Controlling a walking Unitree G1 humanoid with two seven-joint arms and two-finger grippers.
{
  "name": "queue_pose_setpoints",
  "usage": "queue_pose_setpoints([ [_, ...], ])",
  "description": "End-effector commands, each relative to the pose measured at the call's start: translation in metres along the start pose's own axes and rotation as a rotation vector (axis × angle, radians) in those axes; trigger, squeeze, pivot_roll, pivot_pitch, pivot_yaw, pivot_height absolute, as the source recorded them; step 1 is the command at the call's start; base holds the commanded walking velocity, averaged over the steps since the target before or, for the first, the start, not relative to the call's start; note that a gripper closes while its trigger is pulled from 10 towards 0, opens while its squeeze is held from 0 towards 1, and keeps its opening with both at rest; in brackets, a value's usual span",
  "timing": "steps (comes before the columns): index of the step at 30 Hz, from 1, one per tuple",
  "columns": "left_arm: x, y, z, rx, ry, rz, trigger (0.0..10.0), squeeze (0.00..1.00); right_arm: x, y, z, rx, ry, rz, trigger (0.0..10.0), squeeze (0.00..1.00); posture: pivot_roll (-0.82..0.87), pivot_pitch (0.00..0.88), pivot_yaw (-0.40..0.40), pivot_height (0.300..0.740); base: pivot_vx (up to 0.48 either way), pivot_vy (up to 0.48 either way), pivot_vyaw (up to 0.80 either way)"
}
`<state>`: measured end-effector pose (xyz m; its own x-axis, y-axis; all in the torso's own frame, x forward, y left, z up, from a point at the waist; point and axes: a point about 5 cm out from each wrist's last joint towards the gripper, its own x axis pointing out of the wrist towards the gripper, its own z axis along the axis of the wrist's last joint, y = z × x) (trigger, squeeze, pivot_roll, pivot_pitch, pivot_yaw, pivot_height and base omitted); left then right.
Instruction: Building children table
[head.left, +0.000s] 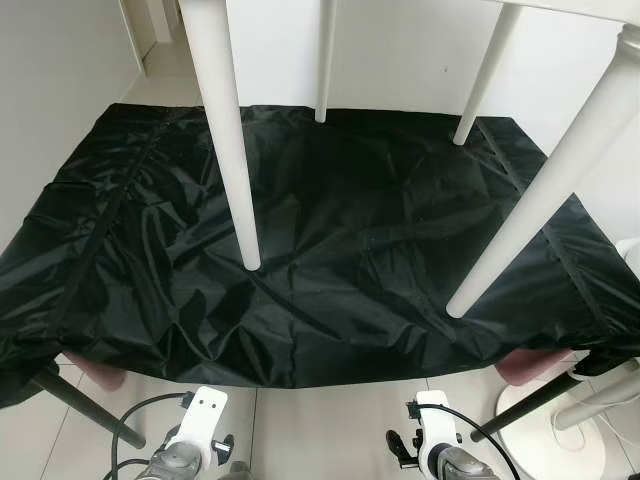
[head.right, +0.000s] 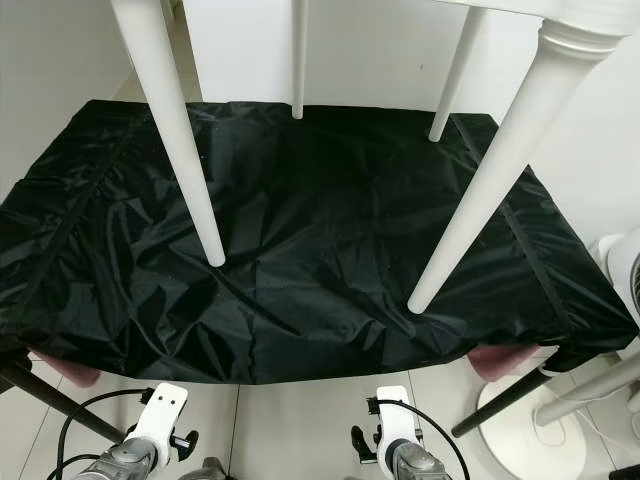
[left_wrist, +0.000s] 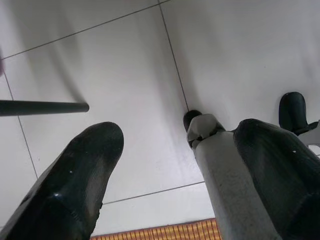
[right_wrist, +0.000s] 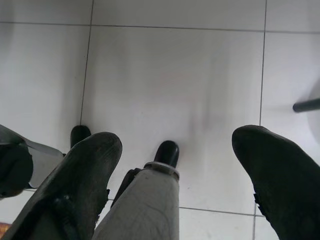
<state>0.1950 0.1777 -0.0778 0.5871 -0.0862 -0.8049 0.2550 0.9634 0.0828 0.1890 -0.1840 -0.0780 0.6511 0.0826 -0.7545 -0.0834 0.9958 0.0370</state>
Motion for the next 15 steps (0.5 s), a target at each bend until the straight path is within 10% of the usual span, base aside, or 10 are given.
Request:
queue_pose_setpoints([
  [1, -0.002, 0.0, -0.01, -0.009, 0.037, 0.024, 10.0, 0.0, -0.003, -0.004, -0.011, 0.022, 0.036, -0.022, 10.0, 0.0, -0.01, 0.0, 0.019, 0.74, 0.0, 0.0, 0.0],
  [5, -0.002, 0.002, -0.011, -0.106, 0.034, 0.053, 10.0, 0.0, -0.01, -0.015, -0.026, 0.086, 0.068, -0.082, 10.0, 0.0, -0.03, 0.0, 0.029, 0.74, 0.0, 0.0, 0.0],
  [15, 0.0, -0.004, -0.006, -0.048, 0.031, 0.008, 10.0, 0.0, -0.01, -0.006, -0.032, 0.054, 0.088, -0.066, 10.0, 0.0, -0.04, 0.0, 0.05, 0.74, 0.0, 0.0, 0.0],
])
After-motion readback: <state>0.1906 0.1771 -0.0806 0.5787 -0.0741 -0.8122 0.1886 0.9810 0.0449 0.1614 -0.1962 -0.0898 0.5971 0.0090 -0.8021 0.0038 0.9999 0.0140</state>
